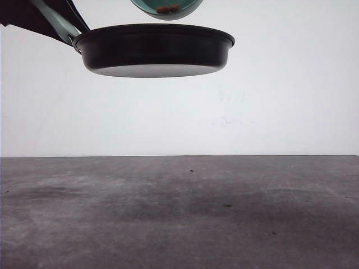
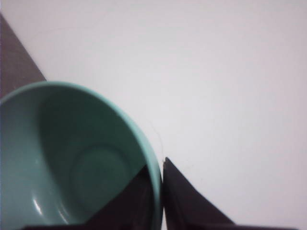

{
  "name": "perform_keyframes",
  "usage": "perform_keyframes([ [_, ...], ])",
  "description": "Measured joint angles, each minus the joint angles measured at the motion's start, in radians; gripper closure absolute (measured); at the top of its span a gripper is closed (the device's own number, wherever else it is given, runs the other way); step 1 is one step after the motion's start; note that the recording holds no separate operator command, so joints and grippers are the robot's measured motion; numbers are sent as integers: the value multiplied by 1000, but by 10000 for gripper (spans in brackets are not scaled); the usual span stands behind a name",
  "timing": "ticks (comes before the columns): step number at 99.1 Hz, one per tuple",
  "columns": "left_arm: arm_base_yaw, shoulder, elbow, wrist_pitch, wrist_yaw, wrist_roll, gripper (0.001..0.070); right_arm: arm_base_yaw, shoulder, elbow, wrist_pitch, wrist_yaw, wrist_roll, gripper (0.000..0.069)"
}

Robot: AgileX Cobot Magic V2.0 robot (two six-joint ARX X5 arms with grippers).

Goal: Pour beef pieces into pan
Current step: 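Tilt the bowl with the right gripper, pouring beef into the pan, then lower the empty bowl back onto the table with the right gripper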

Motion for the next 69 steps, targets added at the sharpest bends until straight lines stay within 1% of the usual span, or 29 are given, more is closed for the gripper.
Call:
perform_keyframes([
  [8, 3, 1, 0, 3, -4, 0, 664, -21, 0, 0, 58, -27, -16, 675],
  [17, 5, 5, 0, 13, -9, 0, 664, -47, 0, 0, 133, -25, -27, 675],
  [31, 7, 6, 0, 23, -16, 0, 664, -48, -6, 0, 93, -12, -57, 675],
  [39, 9, 7, 0, 26, -18, 0, 664, -42, -5, 0, 89, -32, -85, 675],
  [42, 9, 8, 0, 27, -18, 0, 664, -43, -2, 0, 96, -46, -103, 675],
  [63, 11, 9, 0, 27, -19, 0, 664, -28, 29, 0, 250, -46, -267, 675],
  [69, 11, 11, 0, 27, -19, 0, 664, -14, 22, 0, 261, -52, -295, 675],
])
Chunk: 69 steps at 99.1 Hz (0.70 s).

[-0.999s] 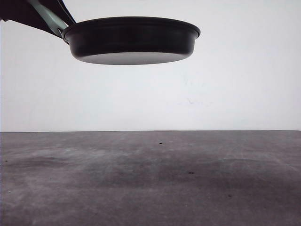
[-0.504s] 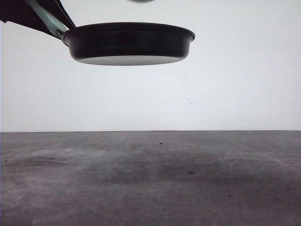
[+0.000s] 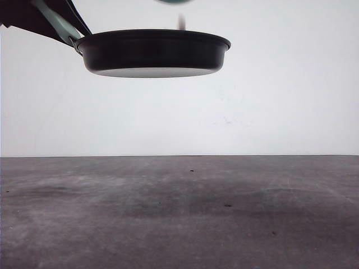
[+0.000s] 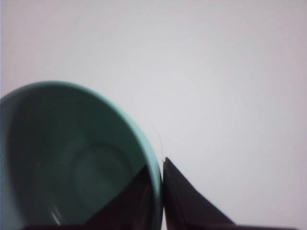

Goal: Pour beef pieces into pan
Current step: 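Lower the empty bowl back onto the table with the right gripper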

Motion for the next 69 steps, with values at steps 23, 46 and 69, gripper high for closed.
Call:
perform_keyframes([
  [23, 0, 3, 0, 0, -2, 0, 664, 1, 0, 0, -55, 14, 73, 676],
  [46, 0, 4, 0, 0, -3, 5, 664, -120, -53, 0, -507, -117, 687, 675],
  [69, 0, 20, 0, -1, -3, 11, 664, -412, -138, 0, -674, -389, 1310, 675],
])
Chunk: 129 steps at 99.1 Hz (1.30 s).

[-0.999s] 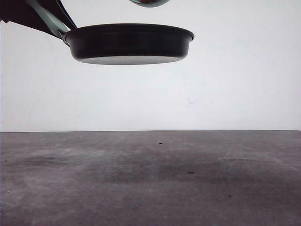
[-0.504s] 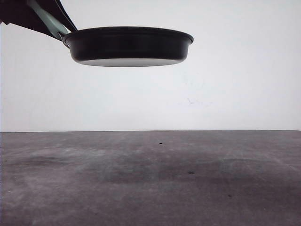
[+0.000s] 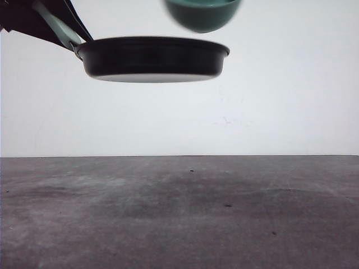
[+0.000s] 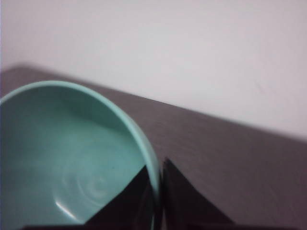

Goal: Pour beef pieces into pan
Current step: 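Lower the empty bowl back onto the table with the right gripper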

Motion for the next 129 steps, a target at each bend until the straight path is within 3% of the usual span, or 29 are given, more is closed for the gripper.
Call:
perform_keyframes([
  [14, 0, 7, 0, 0, 0, 5, 664, -220, 10, 6, -189, -61, 103, 675],
  [28, 0, 18, 0, 5, 0, 19, 664, -442, 143, 3, -430, -206, 119, 675],
  [36, 0, 24, 0, 16, 2, 20, 664, -518, 235, -37, -473, -278, 125, 675],
  [47, 0, 28, 0, 27, 23, 22, 664, -528, 322, -106, -472, -338, 129, 675],
  [82, 0, 29, 0, 24, 24, 22, 664, -496, 349, -167, -378, -340, 130, 668],
  [88, 0, 29, 0, 24, 24, 22, 664, -496, 349, -168, -378, -340, 130, 597],
  [101, 0, 38, 0, 36, 24, 22, 664, -495, 333, -171, -383, -341, 137, 265],
  [107, 0, 52, 0, 55, 24, 22, 664, -495, 296, -173, -385, -348, 150, 175],
  [122, 0, 108, 0, 122, 24, 22, 664, -494, 100, -139, -394, -419, 183, 123],
  [126, 0, 132, 0, 143, 24, 22, 664, -489, 41, -111, -403, -440, 190, 150],
  [129, 0, 153, 0, 155, 24, 22, 664, -484, -5, -88, -414, -452, 192, 215],
])
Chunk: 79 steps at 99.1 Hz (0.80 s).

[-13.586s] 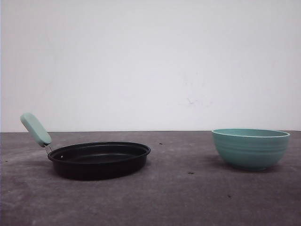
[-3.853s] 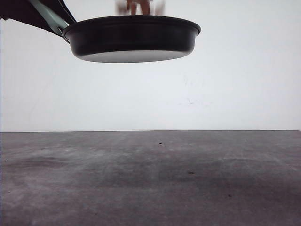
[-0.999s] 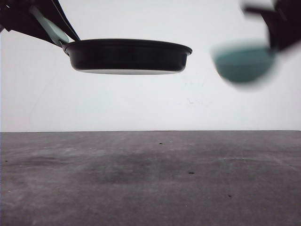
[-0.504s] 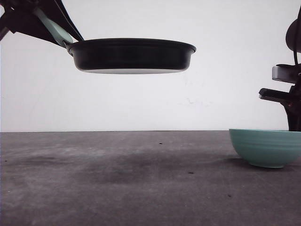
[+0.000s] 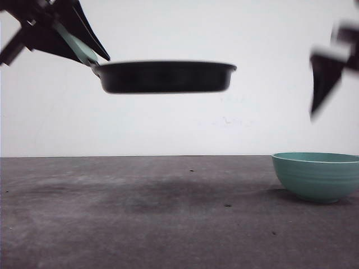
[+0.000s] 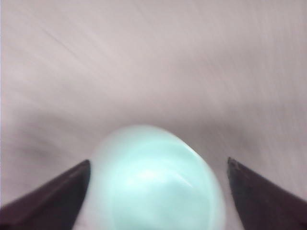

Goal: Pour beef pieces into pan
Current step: 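Lower the empty bowl back onto the table with the right gripper, then lower the pan onto the table with the left gripper and release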

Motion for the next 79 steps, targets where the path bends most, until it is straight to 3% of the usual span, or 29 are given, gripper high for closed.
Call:
perform_keyframes([
  [11, 0, 87, 0, 43, -1, 0, 664, 48, -184, 70, -58, -16, -12, 533],
  [20, 0, 164, 0, 94, 0, 0, 664, 101, -316, 103, -102, -18, -21, 643],
  [43, 0, 310, 0, 238, -1, 0, 664, 184, -546, 106, -219, -16, -19, 681],
  [79, 18, 462, 0, 263, 6, 0, 665, 185, -693, 104, -397, 32, 0, 681],
])
